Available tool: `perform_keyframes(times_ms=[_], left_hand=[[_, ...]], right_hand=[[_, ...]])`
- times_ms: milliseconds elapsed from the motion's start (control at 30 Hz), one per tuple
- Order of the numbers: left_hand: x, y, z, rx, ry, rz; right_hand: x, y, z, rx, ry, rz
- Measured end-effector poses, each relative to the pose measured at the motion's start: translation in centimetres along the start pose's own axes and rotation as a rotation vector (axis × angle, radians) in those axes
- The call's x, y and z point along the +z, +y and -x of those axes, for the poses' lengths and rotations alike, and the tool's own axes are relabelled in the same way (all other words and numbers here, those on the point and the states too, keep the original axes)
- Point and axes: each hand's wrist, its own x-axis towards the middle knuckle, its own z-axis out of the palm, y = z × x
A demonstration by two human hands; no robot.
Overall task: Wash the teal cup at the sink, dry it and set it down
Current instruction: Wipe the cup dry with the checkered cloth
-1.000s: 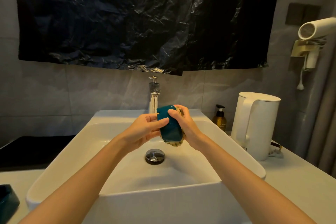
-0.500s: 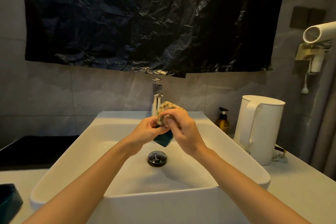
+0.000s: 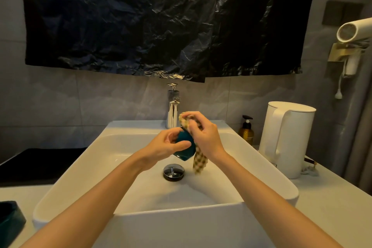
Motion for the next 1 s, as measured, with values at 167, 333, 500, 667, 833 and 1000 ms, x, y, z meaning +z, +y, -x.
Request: perform_keyframes(times_ms=[167, 333, 500, 667, 833, 1000], left_hand=[[0.2, 0.5, 0.4, -0.001, -0.105, 0.070], [-0.5, 1.2, 0.5, 0.032, -0.141, 0.196], [-1.3, 1.4, 0.4, 0.042, -0.086, 0.369], [-1.7, 1.6, 0.4, -0.003, 0.001, 0.459], [-2.0, 1.4, 0.1, -0.074, 0.119, 0.403], [-1.7, 1.3, -0.1, -0.150, 0.138, 0.276]], right_hand=[[-1.5, 0.4, -0.9, 0.420, 0.013, -0.217], [-1.7, 0.8, -1.0, 0.601, 0.032, -0.397], [-1.3, 1.1, -1.0, 0.667, 0.015, -0.376], [-1.9, 1.6, -0.6, 0.697, -0.079, -0.165], [-2.4, 0.5, -0.3, 0.376, 0.167, -0.116], [-1.3, -0.5, 0.3, 0.131, 0.101, -0.017]])
